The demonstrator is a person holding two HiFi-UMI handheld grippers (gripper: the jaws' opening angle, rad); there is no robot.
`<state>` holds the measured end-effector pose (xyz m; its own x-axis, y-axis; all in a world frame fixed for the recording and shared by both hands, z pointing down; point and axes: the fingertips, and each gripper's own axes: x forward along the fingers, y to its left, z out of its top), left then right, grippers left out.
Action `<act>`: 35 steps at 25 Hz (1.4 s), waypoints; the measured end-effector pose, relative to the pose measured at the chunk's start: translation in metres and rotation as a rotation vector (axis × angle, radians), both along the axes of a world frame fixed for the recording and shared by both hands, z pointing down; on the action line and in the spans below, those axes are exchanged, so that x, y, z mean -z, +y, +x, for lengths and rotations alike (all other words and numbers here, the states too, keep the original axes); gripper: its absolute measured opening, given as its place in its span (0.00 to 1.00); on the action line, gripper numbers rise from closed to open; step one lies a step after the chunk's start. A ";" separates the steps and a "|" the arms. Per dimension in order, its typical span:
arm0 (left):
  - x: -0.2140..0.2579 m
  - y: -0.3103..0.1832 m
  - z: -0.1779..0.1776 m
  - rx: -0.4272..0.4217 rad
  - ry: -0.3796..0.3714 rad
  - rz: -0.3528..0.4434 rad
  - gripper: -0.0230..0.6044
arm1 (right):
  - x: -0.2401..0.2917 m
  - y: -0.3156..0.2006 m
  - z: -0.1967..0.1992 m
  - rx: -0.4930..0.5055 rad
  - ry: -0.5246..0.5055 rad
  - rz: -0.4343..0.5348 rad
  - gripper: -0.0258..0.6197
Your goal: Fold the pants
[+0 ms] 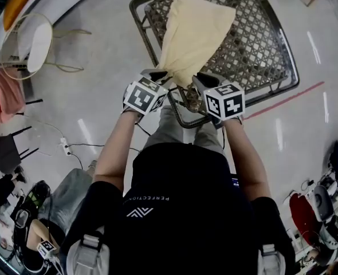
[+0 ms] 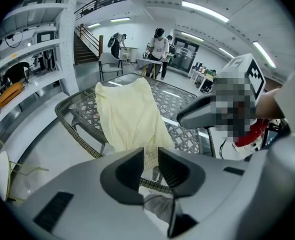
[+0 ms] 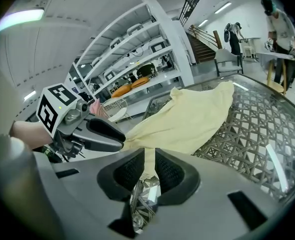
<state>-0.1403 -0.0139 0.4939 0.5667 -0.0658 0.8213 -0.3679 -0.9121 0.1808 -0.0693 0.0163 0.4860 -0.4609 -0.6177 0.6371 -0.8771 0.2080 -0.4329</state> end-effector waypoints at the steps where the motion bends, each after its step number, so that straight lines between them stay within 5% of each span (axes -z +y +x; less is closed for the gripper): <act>1: -0.002 -0.001 0.000 -0.018 -0.002 -0.007 0.19 | -0.003 -0.002 -0.002 -0.004 -0.003 -0.007 0.12; 8: -0.012 -0.009 0.001 -0.126 -0.016 -0.043 0.21 | -0.014 -0.008 -0.016 -0.011 -0.024 -0.055 0.19; 19: -0.028 -0.018 0.009 -0.272 -0.029 -0.053 0.26 | -0.025 -0.013 -0.042 0.144 -0.027 -0.050 0.30; 27: -0.035 -0.010 0.006 -0.378 -0.031 -0.122 0.35 | -0.056 -0.011 -0.043 0.254 0.130 -0.118 0.34; 35: -0.050 -0.010 0.007 -0.392 -0.052 -0.161 0.38 | -0.068 -0.011 -0.043 0.271 0.132 -0.160 0.35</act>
<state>-0.1333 -0.0240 0.5437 0.4805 0.2776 0.8319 -0.0113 -0.9466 0.3223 -0.1120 0.0051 0.5538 -0.5018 -0.3715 0.7811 -0.8499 0.3797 -0.3654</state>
